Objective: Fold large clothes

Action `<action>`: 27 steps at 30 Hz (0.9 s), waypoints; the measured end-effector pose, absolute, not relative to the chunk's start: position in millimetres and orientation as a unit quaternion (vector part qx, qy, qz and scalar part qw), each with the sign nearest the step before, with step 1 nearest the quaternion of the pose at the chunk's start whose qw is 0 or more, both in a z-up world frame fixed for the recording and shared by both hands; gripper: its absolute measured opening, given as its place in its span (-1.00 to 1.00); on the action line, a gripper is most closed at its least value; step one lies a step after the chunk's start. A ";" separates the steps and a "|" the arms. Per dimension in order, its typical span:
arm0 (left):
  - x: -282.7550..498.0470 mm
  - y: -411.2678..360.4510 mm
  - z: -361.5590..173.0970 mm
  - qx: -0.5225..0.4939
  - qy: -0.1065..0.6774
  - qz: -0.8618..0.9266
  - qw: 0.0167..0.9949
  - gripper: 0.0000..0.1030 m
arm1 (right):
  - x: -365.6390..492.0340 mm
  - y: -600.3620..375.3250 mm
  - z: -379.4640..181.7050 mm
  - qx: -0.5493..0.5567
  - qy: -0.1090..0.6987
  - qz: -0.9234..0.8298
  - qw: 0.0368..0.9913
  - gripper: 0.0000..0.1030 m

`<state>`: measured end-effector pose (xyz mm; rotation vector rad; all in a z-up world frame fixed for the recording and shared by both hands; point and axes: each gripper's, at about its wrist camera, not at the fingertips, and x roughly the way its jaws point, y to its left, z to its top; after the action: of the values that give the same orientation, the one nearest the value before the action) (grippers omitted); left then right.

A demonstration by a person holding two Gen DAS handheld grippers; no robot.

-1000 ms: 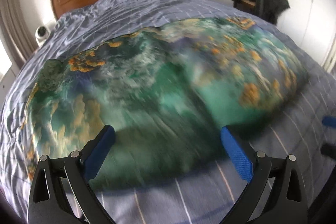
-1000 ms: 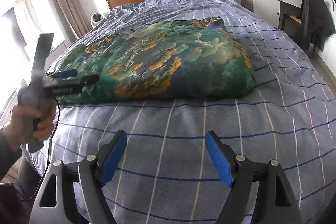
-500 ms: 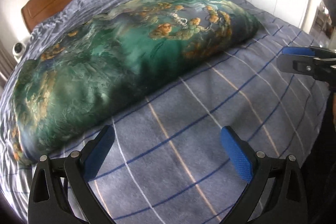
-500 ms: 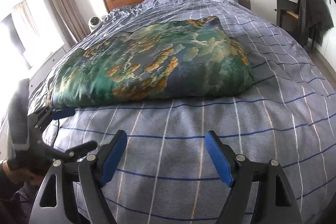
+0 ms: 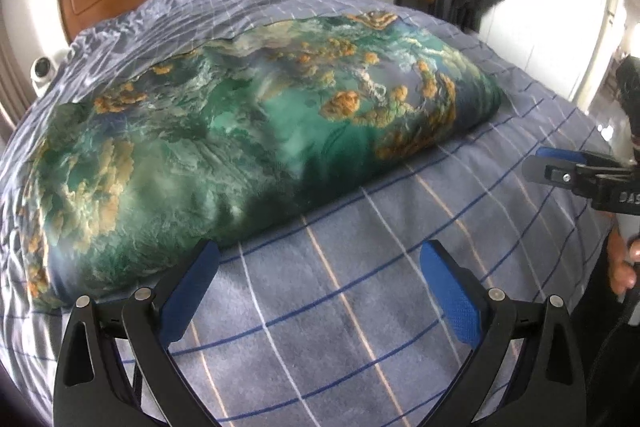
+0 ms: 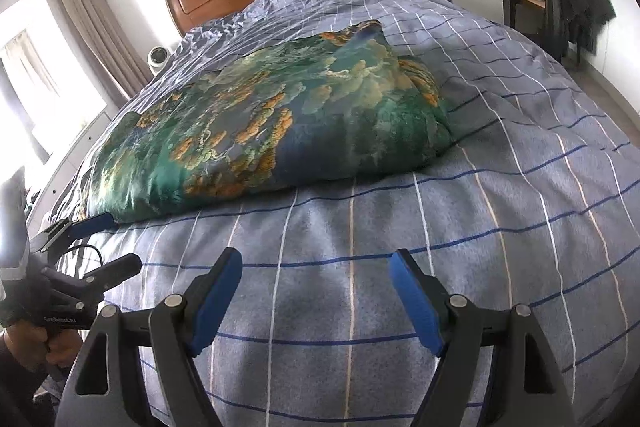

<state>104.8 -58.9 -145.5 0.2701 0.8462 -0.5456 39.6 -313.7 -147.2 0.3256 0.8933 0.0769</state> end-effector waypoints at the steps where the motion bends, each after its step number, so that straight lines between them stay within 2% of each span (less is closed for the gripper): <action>1: 107.7 -59.2 -143.9 0.122 0.403 -0.263 0.868 0.96 | 40.3 -315.1 -146.8 0.155 0.430 0.033 0.889 0.52; 5: 122.3 -60.9 -138.7 0.094 0.403 -0.269 0.870 0.96 | 49.8 -330.7 -139.4 0.145 0.427 0.003 0.892 0.52; 10: 150.5 -83.9 -134.6 0.083 0.384 -0.270 0.879 0.96 | 74.5 -375.4 -133.3 0.209 0.407 -0.005 0.889 0.62; 18: 178.9 -114.2 -162.9 0.138 0.402 -0.256 0.868 0.99 | 128.1 -411.2 -179.9 0.360 0.416 0.022 0.835 0.69; 19: 178.5 -113.6 -160.8 0.141 0.405 -0.260 0.866 0.99 | 135.4 -410.2 -187.5 0.368 0.419 0.020 0.830 0.78; 21: 179.0 -107.0 -151.0 0.136 0.415 -0.273 0.857 0.97 | 146.1 -410.7 -201.6 0.400 0.410 0.015 0.819 0.82; 22: 180.7 -99.0 -141.1 0.123 0.422 -0.281 0.853 0.97 | 148.2 -412.7 -205.7 0.419 0.399 0.014 0.815 0.63; 23: 182.7 -94.1 -133.2 0.113 0.425 -0.285 0.852 0.97 | 148.9 -413.9 -207.3 0.428 0.393 0.008 0.814 0.38; 24: 185.9 -85.7 -120.0 0.097 0.428 -0.291 0.850 0.97 | 148.0 -414.6 -205.5 0.427 0.385 -0.007 0.818 0.03; 25: 189.6 -79.3 -106.1 0.081 0.429 -0.299 0.848 0.97 | 145.6 -412.7 -200.2 0.421 0.374 -0.007 0.826 -0.18; 27: 197.0 -74.2 -83.0 0.060 0.428 -0.317 0.844 0.97 | 137.9 -395.8 -174.2 0.365 0.353 -0.005 0.861 -0.35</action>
<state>197.0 -74.2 -83.0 0.1275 0.9034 -0.6688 137.9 -395.8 -174.2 0.7650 0.7412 -0.0098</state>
